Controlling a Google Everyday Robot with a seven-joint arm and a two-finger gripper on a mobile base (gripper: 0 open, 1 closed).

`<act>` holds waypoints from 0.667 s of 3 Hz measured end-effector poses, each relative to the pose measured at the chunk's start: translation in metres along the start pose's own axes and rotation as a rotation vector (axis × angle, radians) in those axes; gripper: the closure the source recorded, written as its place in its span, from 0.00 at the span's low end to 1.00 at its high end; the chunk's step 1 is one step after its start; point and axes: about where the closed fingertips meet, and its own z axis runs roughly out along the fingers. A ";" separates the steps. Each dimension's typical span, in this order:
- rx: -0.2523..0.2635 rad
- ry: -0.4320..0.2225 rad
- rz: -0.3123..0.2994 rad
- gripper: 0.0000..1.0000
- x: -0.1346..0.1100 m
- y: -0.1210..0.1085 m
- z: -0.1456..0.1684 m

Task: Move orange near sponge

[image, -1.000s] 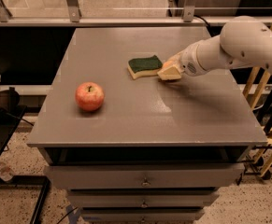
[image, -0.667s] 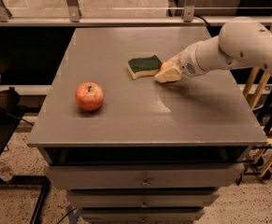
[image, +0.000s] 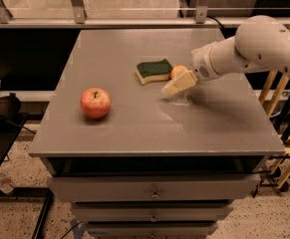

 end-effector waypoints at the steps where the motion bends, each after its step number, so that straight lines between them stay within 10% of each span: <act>1: 0.036 -0.041 -0.021 0.00 -0.011 -0.009 -0.032; 2: 0.104 -0.086 -0.009 0.00 -0.009 -0.015 -0.078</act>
Offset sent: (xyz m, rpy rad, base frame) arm -0.0592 -0.1032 0.0960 0.0742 -0.1959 -0.1489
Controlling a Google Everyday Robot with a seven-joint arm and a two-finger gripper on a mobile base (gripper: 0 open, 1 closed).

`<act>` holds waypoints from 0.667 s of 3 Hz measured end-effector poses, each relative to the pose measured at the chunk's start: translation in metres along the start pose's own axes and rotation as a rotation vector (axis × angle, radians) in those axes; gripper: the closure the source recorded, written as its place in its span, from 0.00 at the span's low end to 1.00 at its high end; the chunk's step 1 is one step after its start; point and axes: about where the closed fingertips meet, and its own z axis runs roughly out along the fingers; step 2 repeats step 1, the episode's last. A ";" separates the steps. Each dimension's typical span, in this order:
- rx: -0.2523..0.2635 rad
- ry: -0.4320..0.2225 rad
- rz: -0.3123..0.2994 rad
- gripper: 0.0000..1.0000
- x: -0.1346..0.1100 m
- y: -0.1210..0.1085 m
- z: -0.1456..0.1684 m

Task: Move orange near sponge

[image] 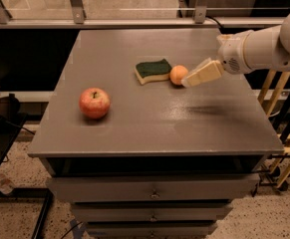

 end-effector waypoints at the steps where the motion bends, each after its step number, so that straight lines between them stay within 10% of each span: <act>1: 0.017 -0.002 0.009 0.00 0.005 -0.005 -0.011; 2: 0.017 -0.002 0.009 0.00 0.005 -0.005 -0.011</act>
Offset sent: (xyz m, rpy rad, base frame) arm 0.0000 0.0000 0.0000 0.0000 0.0000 0.0000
